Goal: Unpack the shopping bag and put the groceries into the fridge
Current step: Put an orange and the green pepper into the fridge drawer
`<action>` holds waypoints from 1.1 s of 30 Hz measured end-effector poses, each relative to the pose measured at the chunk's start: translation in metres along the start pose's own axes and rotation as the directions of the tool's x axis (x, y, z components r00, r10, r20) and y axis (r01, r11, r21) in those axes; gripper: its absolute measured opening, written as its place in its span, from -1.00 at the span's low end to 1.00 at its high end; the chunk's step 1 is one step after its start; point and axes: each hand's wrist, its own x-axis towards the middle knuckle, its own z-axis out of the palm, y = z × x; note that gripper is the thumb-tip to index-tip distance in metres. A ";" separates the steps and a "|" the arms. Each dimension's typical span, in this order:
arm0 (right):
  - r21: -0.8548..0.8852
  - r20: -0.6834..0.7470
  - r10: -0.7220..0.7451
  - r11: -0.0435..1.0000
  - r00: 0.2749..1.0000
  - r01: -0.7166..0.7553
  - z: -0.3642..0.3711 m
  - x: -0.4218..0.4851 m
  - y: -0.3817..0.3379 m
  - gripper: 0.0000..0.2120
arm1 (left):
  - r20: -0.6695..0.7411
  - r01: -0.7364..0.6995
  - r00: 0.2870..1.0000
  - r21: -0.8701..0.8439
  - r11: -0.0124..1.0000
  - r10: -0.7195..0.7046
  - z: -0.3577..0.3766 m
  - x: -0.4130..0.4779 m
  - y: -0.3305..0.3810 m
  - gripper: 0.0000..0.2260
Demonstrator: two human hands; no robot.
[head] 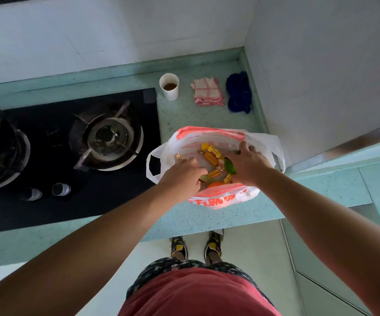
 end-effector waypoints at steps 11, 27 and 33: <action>0.519 -0.272 0.187 0.854 0.944 -0.020 -0.031 -0.059 0.005 -0.28 | 0.079 -0.167 0.983 0.009 0.986 0.166 0.012 0.023 0.022 -0.54; 0.664 -0.295 0.369 0.742 0.881 -0.089 -0.022 -0.097 -0.001 -0.17 | 0.205 -0.267 0.948 0.101 0.958 0.242 0.040 0.039 0.033 -0.29; 0.640 -0.340 0.341 0.767 0.876 -0.050 -0.033 -0.084 -0.005 -0.22 | 0.044 -0.105 0.993 -0.079 0.991 0.109 0.010 0.031 0.015 -0.18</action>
